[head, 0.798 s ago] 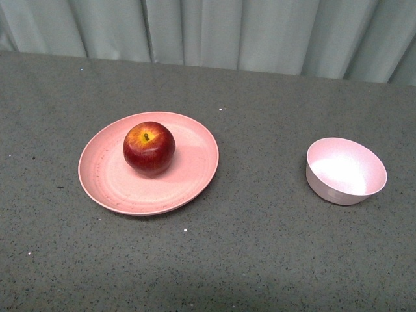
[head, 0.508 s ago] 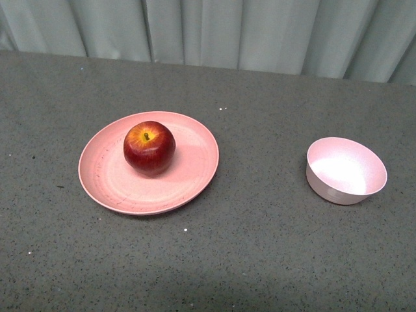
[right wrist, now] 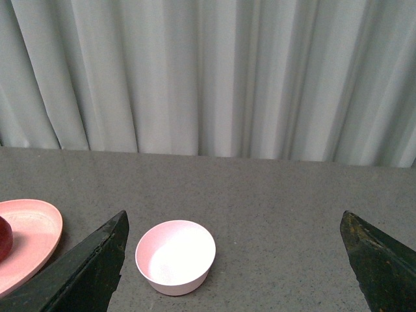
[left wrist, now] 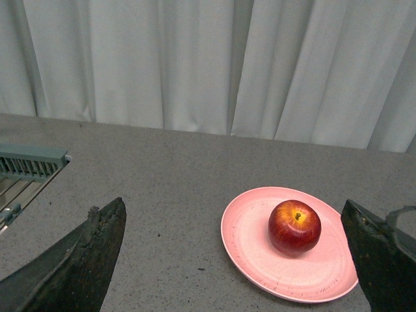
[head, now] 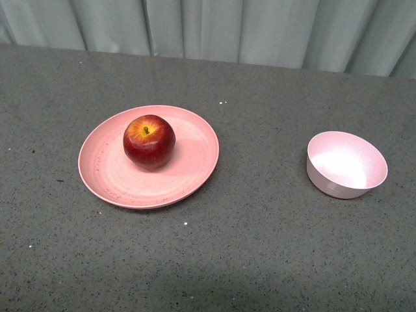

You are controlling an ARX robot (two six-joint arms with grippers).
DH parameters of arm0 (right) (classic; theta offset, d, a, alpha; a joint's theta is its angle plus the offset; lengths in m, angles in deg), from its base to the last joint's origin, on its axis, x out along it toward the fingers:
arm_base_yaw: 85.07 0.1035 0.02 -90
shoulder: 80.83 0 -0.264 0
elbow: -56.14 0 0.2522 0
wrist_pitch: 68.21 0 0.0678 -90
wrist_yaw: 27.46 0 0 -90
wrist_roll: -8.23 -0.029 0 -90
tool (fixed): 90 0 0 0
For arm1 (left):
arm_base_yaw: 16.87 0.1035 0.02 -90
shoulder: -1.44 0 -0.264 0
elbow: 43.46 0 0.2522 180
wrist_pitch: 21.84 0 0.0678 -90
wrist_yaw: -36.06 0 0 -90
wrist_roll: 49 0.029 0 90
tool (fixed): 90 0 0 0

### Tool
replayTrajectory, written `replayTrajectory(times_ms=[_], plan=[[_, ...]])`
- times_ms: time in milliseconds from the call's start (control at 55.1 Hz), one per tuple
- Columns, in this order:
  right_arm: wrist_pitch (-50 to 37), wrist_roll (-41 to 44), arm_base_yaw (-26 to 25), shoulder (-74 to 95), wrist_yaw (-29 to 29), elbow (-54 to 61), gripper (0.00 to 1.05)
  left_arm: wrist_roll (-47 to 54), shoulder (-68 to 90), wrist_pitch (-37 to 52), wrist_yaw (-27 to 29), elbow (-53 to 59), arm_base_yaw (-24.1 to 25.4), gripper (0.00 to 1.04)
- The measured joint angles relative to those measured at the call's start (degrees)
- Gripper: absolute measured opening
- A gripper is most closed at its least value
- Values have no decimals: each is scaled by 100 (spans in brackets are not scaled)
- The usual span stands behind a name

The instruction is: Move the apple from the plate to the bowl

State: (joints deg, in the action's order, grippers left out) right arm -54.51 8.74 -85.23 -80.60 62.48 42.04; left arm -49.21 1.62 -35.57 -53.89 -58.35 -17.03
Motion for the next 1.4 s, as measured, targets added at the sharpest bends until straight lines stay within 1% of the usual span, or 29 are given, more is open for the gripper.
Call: replayTrajectory(times_ms=[1361,1397], plan=[[0,0,0,0,0,0,95,-2,0,0,0,0,2,98],[11,146,42,33,195,0,95,0,0,0,0,0,2,98]])
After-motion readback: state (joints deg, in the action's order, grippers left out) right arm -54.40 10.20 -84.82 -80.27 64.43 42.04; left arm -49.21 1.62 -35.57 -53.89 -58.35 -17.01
